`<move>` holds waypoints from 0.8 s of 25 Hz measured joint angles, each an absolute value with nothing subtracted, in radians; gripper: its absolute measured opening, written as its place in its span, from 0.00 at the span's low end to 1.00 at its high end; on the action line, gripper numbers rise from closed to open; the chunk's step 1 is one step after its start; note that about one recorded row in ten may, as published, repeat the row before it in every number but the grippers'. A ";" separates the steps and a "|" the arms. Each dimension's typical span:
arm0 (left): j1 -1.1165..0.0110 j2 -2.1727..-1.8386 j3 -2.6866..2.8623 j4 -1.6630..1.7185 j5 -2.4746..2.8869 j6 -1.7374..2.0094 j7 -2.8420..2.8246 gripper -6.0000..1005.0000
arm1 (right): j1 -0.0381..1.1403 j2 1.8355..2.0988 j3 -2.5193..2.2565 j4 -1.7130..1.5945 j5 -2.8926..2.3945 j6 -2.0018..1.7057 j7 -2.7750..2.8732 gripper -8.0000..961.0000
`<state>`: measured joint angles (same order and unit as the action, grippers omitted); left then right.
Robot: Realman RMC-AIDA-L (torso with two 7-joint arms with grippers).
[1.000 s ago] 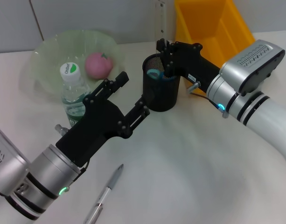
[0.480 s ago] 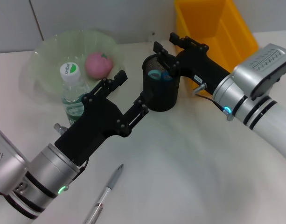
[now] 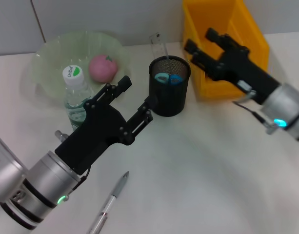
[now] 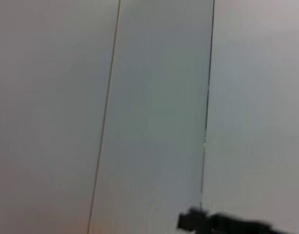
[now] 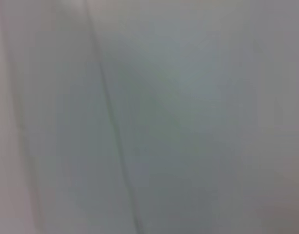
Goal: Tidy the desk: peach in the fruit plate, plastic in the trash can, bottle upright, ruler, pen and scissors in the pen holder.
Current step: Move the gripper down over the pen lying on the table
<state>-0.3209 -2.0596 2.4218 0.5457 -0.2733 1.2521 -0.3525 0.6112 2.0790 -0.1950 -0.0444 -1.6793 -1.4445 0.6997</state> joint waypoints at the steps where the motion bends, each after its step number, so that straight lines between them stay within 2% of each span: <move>1: -0.319 -2.057 2.413 0.546 -0.254 1.253 -0.365 0.66 | 0.594 2.079 -0.214 -0.095 -1.702 -1.494 0.772 0.76; 6: -0.306 -2.033 2.291 0.549 -0.028 1.262 -0.511 0.66 | 0.532 2.062 -0.400 -0.380 -1.790 -1.645 1.155 0.76; 11: -0.297 -2.003 2.131 0.570 0.250 1.293 -0.710 0.66 | 0.480 2.007 -0.577 -0.516 -1.803 -1.730 1.310 0.76; 15: -0.287 -1.980 1.988 0.628 0.497 1.299 -0.909 0.66 | 0.459 1.945 -0.654 -0.535 -1.823 -1.771 1.329 0.76; 20: -0.264 -1.966 1.805 0.753 0.843 1.300 -1.171 0.66 | 0.457 1.912 -0.652 -0.579 -1.930 -1.803 1.338 0.76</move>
<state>-0.2643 -1.9660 1.8052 0.7528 0.8428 1.2997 -1.1707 0.4566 1.9123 -0.6522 -0.5794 -1.9304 -1.8031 1.3380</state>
